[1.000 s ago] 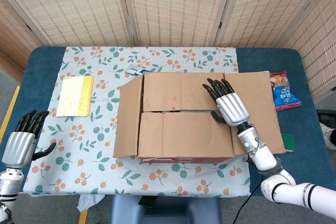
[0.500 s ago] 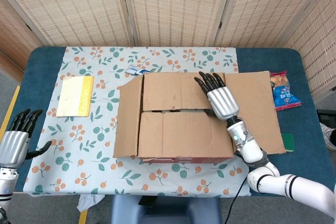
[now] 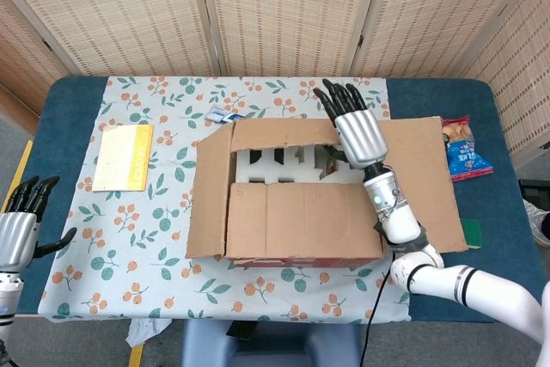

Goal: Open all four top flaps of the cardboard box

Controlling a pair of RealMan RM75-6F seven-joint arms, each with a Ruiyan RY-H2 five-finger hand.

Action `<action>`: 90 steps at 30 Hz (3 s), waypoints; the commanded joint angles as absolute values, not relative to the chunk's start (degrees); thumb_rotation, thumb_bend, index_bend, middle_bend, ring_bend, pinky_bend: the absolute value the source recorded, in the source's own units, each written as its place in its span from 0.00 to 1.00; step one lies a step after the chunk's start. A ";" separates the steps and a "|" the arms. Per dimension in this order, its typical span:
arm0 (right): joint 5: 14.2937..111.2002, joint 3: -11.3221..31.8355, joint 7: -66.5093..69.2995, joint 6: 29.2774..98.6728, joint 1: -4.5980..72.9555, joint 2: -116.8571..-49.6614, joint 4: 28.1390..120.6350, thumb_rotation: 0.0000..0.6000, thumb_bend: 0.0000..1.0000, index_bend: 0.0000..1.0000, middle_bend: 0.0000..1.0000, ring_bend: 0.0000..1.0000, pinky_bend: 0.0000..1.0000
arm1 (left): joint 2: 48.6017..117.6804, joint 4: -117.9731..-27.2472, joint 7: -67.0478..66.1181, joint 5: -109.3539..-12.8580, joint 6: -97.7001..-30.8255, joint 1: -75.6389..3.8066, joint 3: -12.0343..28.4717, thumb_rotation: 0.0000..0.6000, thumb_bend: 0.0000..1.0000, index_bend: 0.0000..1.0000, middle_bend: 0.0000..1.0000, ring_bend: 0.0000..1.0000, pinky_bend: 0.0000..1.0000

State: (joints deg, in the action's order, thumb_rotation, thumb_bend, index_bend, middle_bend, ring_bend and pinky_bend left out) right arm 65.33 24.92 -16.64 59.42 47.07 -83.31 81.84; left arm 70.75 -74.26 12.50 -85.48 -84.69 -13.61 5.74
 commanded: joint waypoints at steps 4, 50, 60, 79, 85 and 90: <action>59.17 29.59 -16.07 55.30 52.78 -84.83 75.20 1.00 0.41 0.00 0.00 0.00 0.00 | 70.92 -72.73 13.95 -84.29 -82.59 -14.23 6.17 1.00 0.30 0.00 0.15 0.03 0.11; 77.23 20.57 50.97 40.32 42.34 -62.47 87.81 1.00 0.41 0.00 0.12 0.29 0.51 | 72.18 -70.41 13.51 -79.75 -77.84 -15.18 8.20 1.00 0.32 0.00 0.14 0.02 0.11; 87.62 16.16 72.71 32.95 47.62 -63.91 81.83 1.00 0.41 0.01 0.14 0.31 0.52 | 71.83 -70.30 14.20 -78.77 -76.62 -15.19 8.45 1.00 0.32 0.00 0.13 0.02 0.11; 97.96 4.51 88.30 40.30 53.05 -64.89 76.92 1.00 0.41 0.00 0.09 0.26 0.52 | 71.94 -69.93 14.51 -78.78 -77.12 -14.92 8.72 1.00 0.32 0.00 0.13 0.02 0.11; 99.02 1.82 90.45 42.78 53.65 -63.39 78.27 1.00 0.41 0.00 0.08 0.25 0.52 | 72.03 -69.87 14.27 -78.65 -76.99 -14.96 8.79 1.00 0.32 0.00 0.13 0.02 0.11; 99.41 0.49 91.11 45.74 53.62 -61.72 79.76 1.00 0.41 0.00 0.07 0.24 0.52 | 72.12 -69.90 13.98 -78.84 -77.20 -14.94 8.76 1.00 0.32 0.00 0.13 0.02 0.11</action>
